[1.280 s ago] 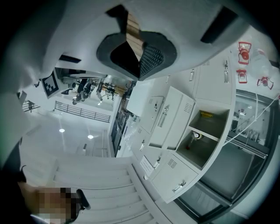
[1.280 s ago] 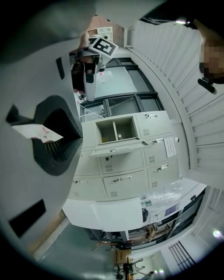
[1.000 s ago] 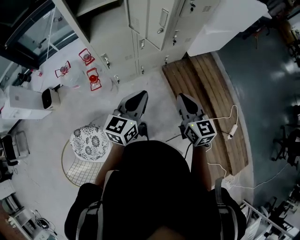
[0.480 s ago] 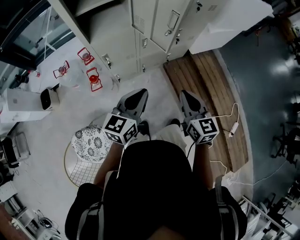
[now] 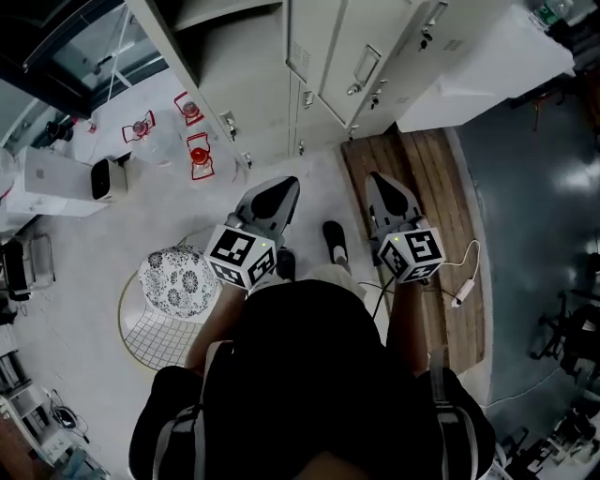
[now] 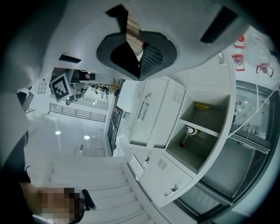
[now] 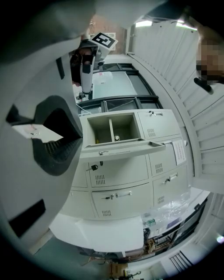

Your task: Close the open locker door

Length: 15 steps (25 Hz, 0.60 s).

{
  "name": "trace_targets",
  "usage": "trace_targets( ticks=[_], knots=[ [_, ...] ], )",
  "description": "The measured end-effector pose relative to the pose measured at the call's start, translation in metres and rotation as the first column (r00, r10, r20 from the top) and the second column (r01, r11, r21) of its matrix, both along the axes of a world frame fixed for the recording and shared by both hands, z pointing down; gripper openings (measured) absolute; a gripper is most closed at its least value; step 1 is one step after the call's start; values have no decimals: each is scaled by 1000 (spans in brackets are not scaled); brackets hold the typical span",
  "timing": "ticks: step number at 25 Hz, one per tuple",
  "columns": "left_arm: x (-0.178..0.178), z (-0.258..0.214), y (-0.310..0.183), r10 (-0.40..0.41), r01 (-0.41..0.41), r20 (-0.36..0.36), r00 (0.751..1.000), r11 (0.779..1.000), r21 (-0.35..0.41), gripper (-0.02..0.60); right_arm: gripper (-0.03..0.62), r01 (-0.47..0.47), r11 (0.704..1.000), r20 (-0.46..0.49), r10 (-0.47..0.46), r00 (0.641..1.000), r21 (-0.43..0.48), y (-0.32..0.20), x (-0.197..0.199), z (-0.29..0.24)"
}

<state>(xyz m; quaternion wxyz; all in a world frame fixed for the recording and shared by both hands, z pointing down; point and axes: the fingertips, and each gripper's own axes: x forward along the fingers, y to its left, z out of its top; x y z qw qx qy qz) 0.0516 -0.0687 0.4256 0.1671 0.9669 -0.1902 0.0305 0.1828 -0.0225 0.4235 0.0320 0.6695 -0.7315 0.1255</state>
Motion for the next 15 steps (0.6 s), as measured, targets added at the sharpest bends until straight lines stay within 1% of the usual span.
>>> trace_targets(
  ticks=[4,8,12,15],
  knots=[
    [12,-12,-14,-58,58,-2,998,998,25,18,3,52,998,-2,-52,999,21,-27,20,-11],
    [32,-20,-23,-102,102,-3,995,994,41,18,5,121,991,-13,-121,993,48,-54,41,-24],
    [51,-21,-28,-162,162,-12,987,986,29,18,5,186,980,-32,-184,982,65,-75,60,-33],
    [62,-24,-31,-192,192,-13,981,981,34,18,5,225,972,-47,-222,974,73,-86,71,-41]
  ],
)
